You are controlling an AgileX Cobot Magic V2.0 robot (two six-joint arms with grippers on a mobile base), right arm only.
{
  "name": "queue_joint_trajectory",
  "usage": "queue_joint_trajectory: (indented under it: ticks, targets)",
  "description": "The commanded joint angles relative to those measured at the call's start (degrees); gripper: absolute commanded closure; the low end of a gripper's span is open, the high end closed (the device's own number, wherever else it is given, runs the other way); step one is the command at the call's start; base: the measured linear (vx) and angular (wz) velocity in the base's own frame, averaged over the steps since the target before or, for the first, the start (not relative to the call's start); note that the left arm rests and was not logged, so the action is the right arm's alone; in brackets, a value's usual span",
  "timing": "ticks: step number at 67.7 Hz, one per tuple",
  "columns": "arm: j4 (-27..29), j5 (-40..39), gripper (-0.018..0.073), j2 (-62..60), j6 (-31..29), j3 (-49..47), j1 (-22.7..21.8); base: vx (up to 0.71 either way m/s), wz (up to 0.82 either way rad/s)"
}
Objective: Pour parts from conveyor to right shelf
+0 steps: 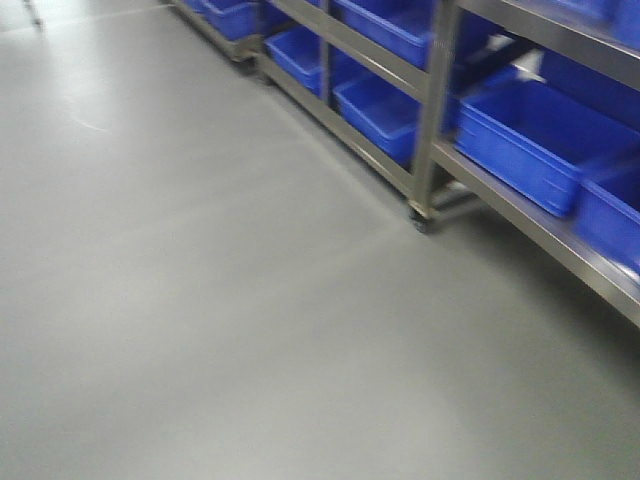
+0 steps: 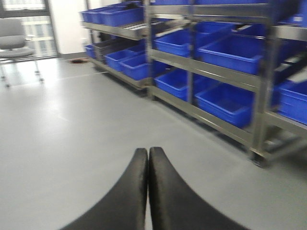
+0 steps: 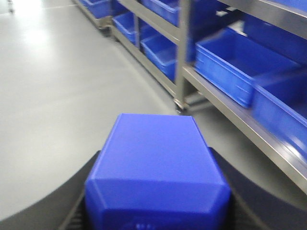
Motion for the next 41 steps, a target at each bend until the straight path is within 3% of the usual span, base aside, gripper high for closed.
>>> queue_joint_trajectory:
  ticks: [1, 41]
  targets:
    - [-0.2, -4.4, 0.0565, 0.5, -0.3, -1.5, 0.1, 0.72, 0.49]
    - [-0.2, -4.4, 0.0565, 0.5, -0.3, -1.5, 0.1, 0.73, 0.4]
